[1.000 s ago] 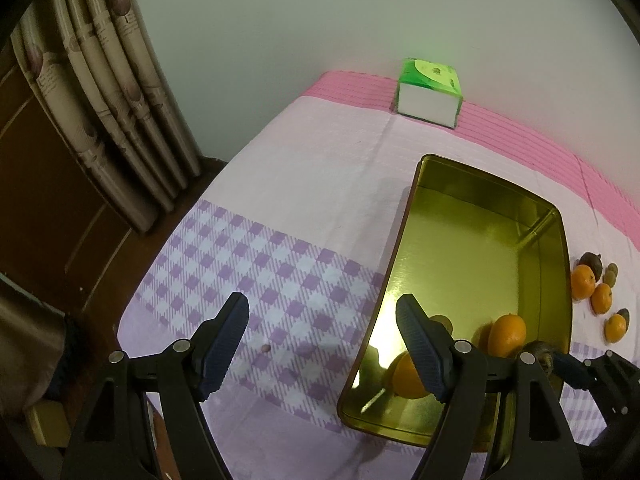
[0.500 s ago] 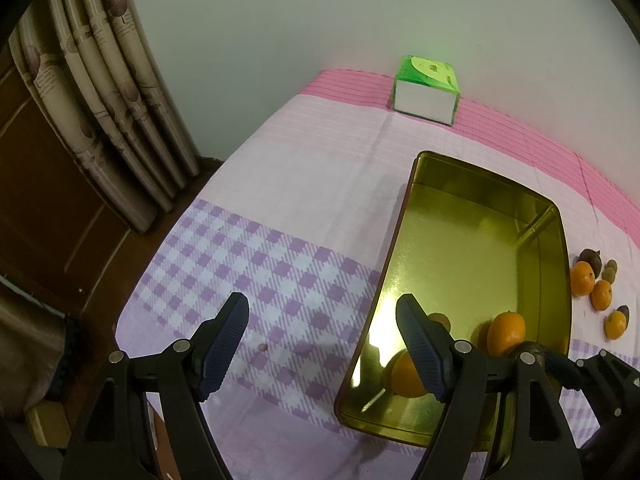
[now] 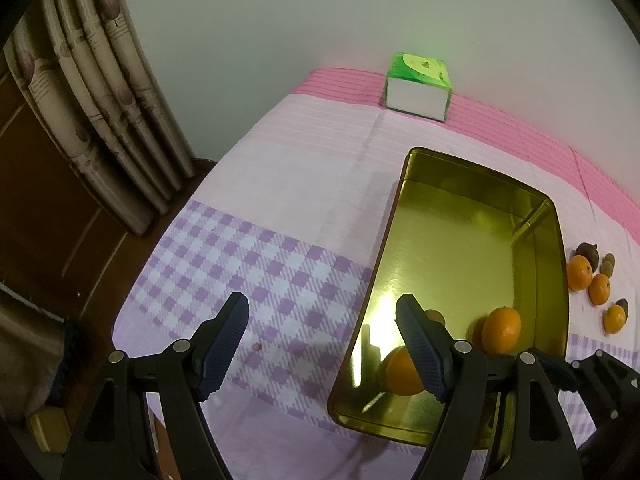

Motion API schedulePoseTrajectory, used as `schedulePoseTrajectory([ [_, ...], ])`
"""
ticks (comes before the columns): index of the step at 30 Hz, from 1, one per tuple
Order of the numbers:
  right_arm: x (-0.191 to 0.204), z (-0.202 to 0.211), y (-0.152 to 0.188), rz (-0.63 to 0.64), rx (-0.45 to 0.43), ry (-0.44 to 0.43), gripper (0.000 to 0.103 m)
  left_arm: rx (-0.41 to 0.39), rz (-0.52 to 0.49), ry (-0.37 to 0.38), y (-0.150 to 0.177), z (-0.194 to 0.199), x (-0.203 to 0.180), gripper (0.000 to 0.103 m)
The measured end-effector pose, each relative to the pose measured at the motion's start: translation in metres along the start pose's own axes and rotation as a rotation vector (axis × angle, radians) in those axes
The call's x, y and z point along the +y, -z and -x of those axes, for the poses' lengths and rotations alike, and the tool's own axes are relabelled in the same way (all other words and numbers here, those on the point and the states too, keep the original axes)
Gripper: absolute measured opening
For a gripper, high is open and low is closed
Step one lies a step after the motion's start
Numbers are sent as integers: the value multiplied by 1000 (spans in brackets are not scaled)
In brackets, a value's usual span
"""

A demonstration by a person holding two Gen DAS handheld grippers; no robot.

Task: Organize fruits
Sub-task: 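Lower the dark brown fruit into the tray and open the right gripper, then grasp another dark brown fruit from the cloth with the right gripper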

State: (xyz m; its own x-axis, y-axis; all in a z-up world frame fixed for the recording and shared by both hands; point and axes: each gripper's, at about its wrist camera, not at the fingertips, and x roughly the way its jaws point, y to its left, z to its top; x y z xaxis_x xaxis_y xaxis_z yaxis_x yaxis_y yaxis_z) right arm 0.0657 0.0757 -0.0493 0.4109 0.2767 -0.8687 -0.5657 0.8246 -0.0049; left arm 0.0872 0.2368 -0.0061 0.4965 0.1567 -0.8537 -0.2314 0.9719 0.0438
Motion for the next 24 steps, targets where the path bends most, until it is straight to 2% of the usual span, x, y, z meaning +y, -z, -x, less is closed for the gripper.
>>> schedulePoseTrajectory([
  [3, 0, 3, -1, -2, -13, 0, 51, 1, -5, 2, 0, 0, -1, 76],
  [15, -25, 37, 3, -76, -86, -1, 51, -10, -12, 17, 0, 3, -2, 76],
  [19, -48, 54, 11, -120, -114, 34, 51, -11, -11, 15, 0, 3, -3, 76],
  [24, -102, 70, 36, -214, -118, 122, 51, -9, -12, 15, 0, 3, -3, 76],
])
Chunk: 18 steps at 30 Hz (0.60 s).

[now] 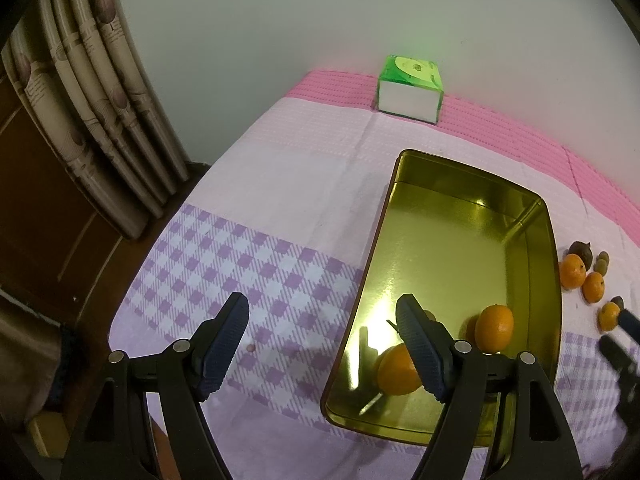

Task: Organize fruits
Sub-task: 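Grasp another dark brown fruit from the cloth with the right gripper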

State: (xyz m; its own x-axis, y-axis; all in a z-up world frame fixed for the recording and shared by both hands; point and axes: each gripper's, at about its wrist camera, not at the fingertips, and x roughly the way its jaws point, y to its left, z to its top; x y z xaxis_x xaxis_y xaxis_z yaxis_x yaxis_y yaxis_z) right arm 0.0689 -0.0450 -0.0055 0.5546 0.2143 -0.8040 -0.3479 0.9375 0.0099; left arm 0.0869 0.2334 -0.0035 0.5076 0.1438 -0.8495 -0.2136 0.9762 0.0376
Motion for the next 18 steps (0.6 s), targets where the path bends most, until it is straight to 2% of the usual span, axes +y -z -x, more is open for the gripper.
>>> schedulePoseTrajectory([
  [5, -69, 8, 19, -107, 13, 101, 51, 1, -6, -3, 0, 0, -2, 76],
  [10, -122, 9, 36, -174, 28, 181, 51, 2, -17, -3, 1, -1, -5, 76],
  [14, -146, 3, 48, -189, 60, 202, 51, 10, -22, 5, 1, -3, -7, 76],
  [18, -154, -7, 55, -177, 77, 188, 51, 11, -21, 8, 1, -4, -7, 76],
])
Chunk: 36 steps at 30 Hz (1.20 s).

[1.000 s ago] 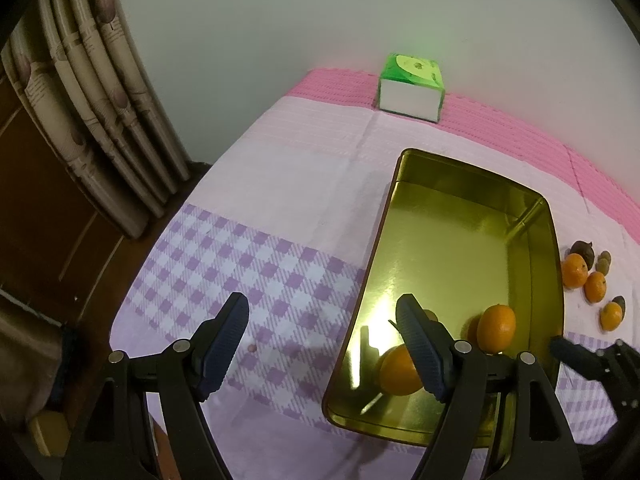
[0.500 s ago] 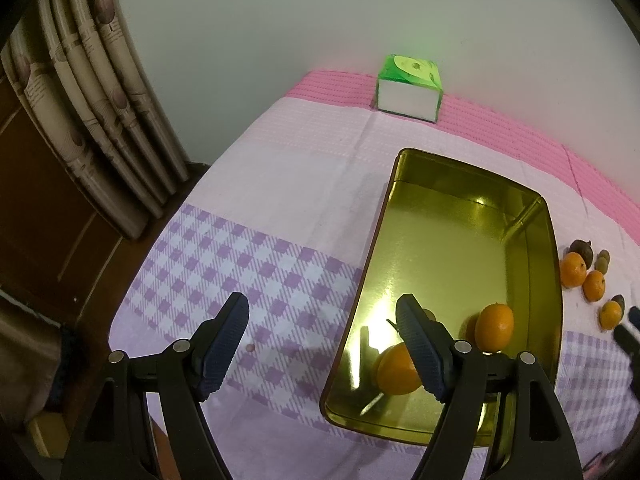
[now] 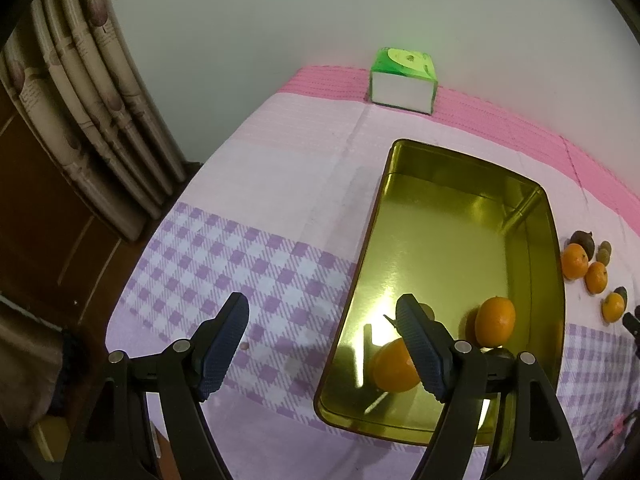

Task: Organize fruits
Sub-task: 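Grasp another dark brown fruit from the cloth with the right gripper, then grasp a large orange with the left gripper while the right holds the dark fruit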

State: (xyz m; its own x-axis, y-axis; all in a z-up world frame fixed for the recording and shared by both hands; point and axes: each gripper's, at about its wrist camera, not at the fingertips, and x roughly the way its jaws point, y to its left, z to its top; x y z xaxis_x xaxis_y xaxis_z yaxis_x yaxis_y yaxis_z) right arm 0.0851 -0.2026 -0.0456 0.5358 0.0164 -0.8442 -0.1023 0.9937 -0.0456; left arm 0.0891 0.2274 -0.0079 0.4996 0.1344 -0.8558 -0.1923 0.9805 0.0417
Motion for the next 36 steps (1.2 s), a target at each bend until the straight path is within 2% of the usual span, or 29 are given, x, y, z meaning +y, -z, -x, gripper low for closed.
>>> schedulePoseTrajectory([
  [10, 7, -25, -7, 63, -39, -61, 46, 7, 6, 19, 1, -6, 1, 76],
  [12, 9, -29, -8, 68, -35, -69, 39, -1, 8, 16, 2, -7, 1, 76],
  [14, 12, -29, -7, 70, -50, -67, 36, -23, 3, 19, 2, -5, 0, 76],
  [19, 15, -24, 0, 60, -74, -73, 36, -68, -47, 39, 4, 8, -14, 76],
  [25, 8, -21, 6, 30, -90, -61, 36, -101, -168, 87, 11, 29, -53, 76],
  [31, -17, -16, 15, -15, -99, -14, 36, -92, -268, 227, 21, 44, -117, 79],
  [36, -36, -12, 21, -50, -102, 28, 35, -68, -351, 306, 31, 45, -174, 79],
])
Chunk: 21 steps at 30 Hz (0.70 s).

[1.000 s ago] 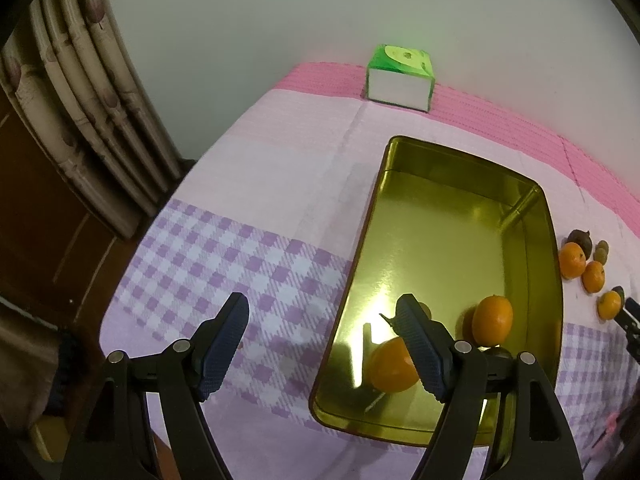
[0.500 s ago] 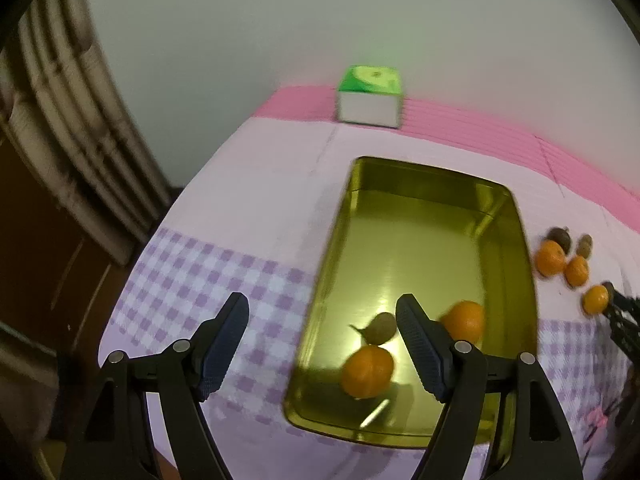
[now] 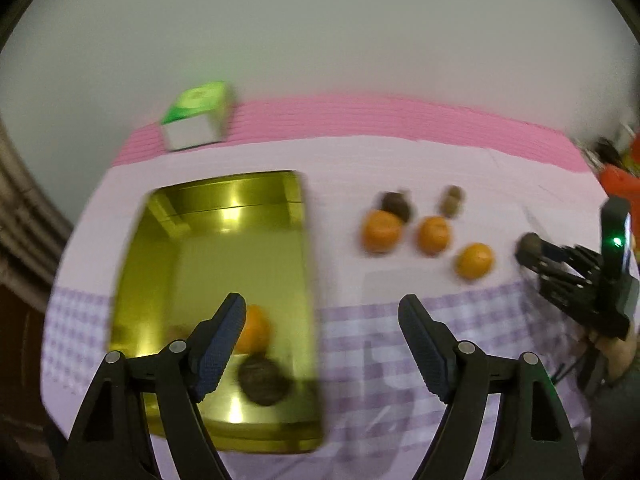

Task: Organize fruits
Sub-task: 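Grasp a large orange with the left gripper while the right holds the dark fruit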

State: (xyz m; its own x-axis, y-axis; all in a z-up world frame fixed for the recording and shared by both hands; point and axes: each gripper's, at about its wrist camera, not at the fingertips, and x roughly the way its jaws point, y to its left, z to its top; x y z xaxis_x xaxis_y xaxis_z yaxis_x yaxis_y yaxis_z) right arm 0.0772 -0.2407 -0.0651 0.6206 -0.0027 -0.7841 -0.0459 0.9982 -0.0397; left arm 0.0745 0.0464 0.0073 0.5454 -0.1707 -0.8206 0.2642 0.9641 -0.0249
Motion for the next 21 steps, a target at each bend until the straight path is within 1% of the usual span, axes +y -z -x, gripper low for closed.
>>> schedulePoseTrajectory([
  [5, -22, 5, 7, -35, -4, 30, 35, 27, -47, 93, -6, -20, -49, 79],
  [11, -47, 11, 17, -71, -14, 64, 35, 60, -89, 160, -15, -43, -93, 79],
  [14, -54, 12, 18, -110, -19, 70, 36, 71, -96, 172, -19, -52, -105, 79],
  [17, -49, 11, 16, -103, -18, 80, 36, 90, -79, 180, -23, -63, -113, 79],
  [21, -50, 12, 18, -111, -20, 71, 38, 120, -49, 179, -27, -79, -117, 78],
])
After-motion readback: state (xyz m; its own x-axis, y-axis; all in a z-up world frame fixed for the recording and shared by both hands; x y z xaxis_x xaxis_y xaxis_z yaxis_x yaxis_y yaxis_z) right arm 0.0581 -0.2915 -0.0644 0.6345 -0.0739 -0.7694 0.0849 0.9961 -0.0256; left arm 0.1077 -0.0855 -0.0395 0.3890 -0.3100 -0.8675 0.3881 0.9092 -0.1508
